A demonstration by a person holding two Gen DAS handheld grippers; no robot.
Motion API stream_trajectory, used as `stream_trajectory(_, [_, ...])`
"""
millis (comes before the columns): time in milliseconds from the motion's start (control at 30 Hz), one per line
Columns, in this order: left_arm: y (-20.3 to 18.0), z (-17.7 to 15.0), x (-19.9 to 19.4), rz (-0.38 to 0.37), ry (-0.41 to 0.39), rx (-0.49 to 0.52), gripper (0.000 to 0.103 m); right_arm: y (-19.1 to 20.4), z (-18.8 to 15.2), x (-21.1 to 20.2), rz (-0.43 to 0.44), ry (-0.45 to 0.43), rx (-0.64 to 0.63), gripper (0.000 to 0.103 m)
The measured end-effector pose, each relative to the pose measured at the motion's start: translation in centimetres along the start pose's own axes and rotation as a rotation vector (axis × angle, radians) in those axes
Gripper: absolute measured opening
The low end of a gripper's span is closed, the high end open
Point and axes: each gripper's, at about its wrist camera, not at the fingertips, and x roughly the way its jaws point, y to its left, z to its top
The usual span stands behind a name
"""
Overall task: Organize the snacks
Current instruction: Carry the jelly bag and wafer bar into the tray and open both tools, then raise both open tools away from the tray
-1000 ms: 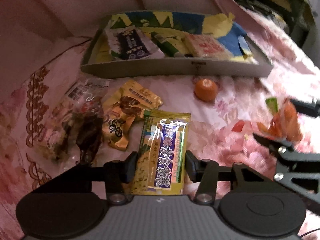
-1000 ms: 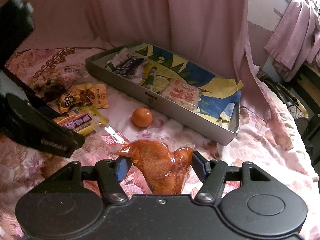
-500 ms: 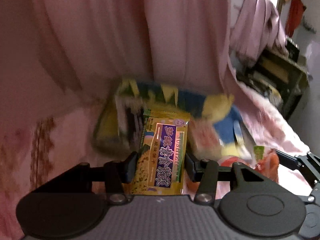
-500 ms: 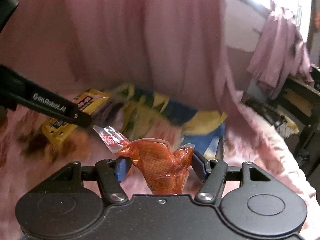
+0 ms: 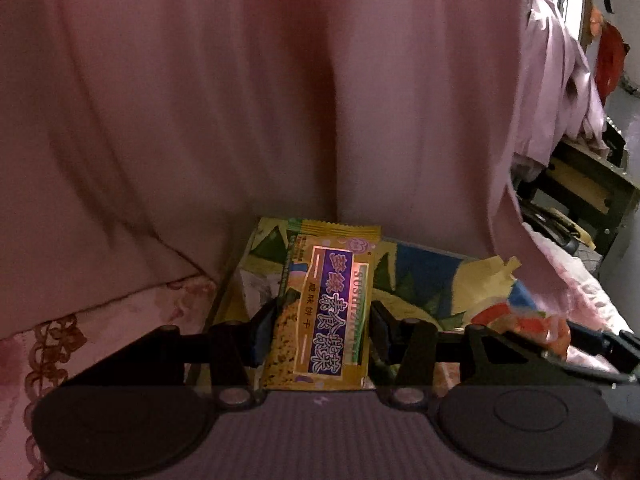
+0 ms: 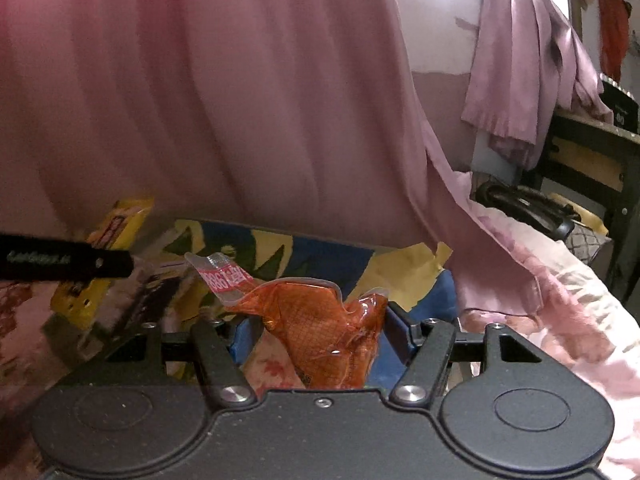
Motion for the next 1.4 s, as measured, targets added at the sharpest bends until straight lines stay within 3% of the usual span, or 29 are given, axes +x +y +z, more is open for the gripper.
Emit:
stream_trajectory(167, [0.9,-0.2,1.6,-0.004,0.031,-0.028,0.053,-0.4,0.2,3.0,0.018,0.065,0.062,0.068])
stream_trajectory(500, [-0.5,-1.5,3.1,0.009,0.102,0.039,0.054,-0.1,0.3,4.4,0.031,0.099,0.086,0.074])
stream_trajectory(733, [-0.1,-1.5,3.2,-0.037,0.15,-0.045,0.055,-0.4,0.4,4.0,0.045,0.094,0.105,0.087])
stream_trajectory(800, [0.1,-1.3,3.1,-0.043,0.149,-0.064,0.064,-0.6,0.5,3.8,0.046,0.092,0.116,0.089])
stream_trajectory(1067, [-0.2,-0.5,1.3,-0.038,0.102,-0.088,0.083,-2.0,1.3,1.5,0.051,0.062,0.188,0.096])
stream_trajectory(1400, [-0.9,1.4,-6.0,0.038,-0.084,-0.072,0.102,-4.2,2.1,-5.9,0.071,-0.085,0.212,0.102])
